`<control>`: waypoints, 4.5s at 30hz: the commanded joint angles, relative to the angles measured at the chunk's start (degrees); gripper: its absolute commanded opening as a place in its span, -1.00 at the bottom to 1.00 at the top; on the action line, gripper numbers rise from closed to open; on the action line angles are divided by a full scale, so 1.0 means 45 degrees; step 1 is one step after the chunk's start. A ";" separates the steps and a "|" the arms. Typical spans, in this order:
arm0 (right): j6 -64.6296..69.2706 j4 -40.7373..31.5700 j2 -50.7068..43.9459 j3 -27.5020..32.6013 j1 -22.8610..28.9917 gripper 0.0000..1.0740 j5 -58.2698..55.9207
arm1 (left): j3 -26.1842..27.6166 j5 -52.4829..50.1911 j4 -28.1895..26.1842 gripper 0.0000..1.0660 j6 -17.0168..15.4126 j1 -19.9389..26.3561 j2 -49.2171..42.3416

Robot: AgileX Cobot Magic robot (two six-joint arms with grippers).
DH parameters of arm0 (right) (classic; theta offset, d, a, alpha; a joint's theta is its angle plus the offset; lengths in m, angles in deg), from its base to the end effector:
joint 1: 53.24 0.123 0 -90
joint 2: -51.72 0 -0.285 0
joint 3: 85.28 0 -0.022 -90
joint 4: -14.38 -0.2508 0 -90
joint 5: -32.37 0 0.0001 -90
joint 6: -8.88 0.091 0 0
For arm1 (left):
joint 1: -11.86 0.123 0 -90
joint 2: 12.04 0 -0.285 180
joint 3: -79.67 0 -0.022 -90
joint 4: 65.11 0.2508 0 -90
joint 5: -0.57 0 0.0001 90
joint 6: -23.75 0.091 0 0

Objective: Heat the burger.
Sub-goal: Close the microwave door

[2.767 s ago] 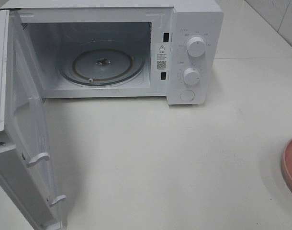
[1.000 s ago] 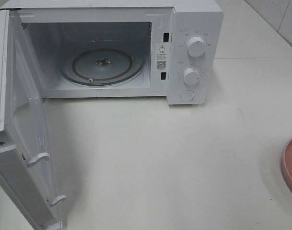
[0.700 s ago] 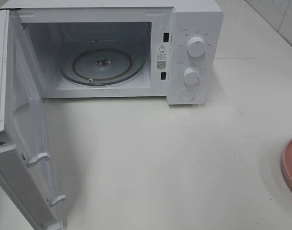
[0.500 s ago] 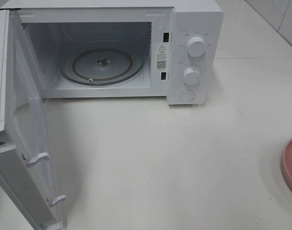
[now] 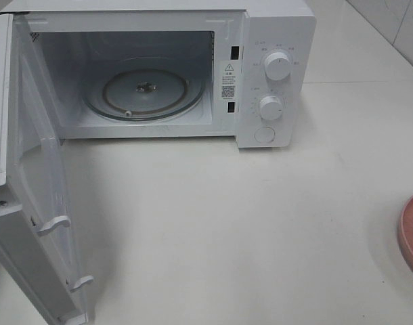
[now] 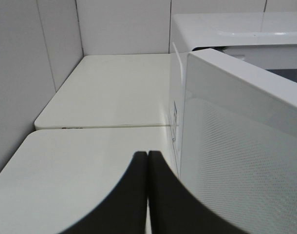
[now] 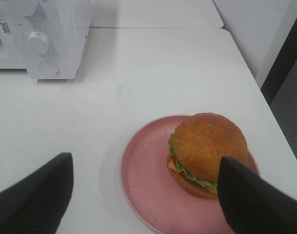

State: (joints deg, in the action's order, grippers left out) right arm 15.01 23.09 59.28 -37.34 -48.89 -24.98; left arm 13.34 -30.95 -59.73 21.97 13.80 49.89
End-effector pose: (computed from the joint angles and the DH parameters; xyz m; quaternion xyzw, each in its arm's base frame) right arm -0.0041 -0.0120 0.2860 0.0141 0.8306 -0.0252 0.5561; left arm 0.1667 0.0012 0.2255 0.0219 0.7477 0.0092 0.6636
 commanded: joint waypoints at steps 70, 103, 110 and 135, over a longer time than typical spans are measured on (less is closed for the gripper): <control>0.0076 -0.0038 -0.0306 0.0013 -0.0064 0.42 0.0076 | 0.5399 -0.2457 0.0115 -1.00 -0.3832 -0.7589 0.9855; 0.0076 -0.0025 -0.0306 0.0013 -0.0064 0.42 0.0076 | 1.0237 -0.1630 -0.2203 -1.00 -0.1757 -0.8543 1.2554; 0.0089 -0.0025 -0.0306 0.0013 -0.0064 0.42 0.0076 | 1.0823 -0.1617 -0.2355 -1.00 -0.1744 -0.8543 1.3153; 0.0089 -0.0025 -0.0306 0.0013 -0.0064 0.42 0.0076 | 1.1727 0.2355 -0.2215 -1.00 -0.0662 -0.9562 1.3089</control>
State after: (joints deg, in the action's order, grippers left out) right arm 15.01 23.09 59.28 -37.34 -48.89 -24.98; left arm 65.65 -25.67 -70.50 18.93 -27.45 110.45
